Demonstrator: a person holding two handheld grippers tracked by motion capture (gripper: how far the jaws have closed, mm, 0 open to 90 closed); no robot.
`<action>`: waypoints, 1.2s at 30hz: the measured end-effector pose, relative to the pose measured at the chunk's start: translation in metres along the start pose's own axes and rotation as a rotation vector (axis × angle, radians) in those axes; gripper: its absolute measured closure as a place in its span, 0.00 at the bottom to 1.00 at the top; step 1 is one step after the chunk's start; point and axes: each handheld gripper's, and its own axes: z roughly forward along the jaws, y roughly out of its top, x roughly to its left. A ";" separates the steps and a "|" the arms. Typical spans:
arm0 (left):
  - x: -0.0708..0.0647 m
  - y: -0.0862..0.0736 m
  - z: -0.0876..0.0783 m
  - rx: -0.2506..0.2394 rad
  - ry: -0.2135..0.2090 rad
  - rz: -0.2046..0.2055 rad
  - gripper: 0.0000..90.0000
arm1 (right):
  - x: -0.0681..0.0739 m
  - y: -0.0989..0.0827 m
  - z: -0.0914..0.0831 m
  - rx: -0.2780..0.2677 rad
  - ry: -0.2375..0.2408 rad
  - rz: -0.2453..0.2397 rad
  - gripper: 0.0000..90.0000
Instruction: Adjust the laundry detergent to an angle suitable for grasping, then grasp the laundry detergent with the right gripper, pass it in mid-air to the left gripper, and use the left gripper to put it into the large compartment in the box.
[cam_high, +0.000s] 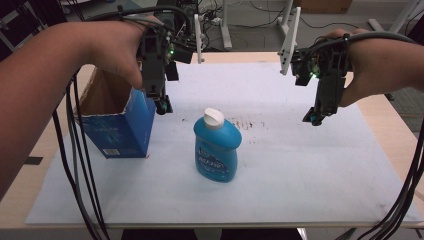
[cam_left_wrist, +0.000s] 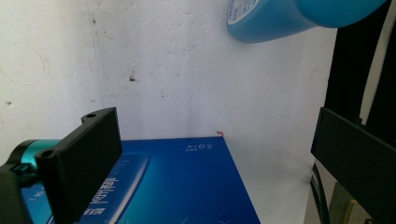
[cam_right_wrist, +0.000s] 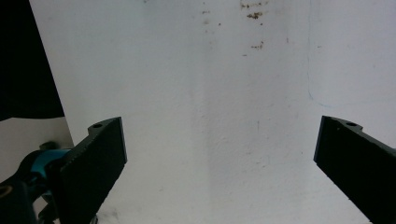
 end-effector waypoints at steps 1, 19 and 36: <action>0.000 0.000 0.000 0.002 -0.003 0.000 0.02 | 0.000 0.000 0.000 0.000 -0.004 -0.001 0.02; -0.004 0.004 0.000 0.010 0.008 -0.005 0.02 | 0.007 -0.010 -0.002 -0.039 -0.007 0.010 0.02; -0.012 0.004 0.003 0.012 0.017 0.012 0.02 | 0.051 -0.017 0.024 -0.293 0.057 0.089 0.02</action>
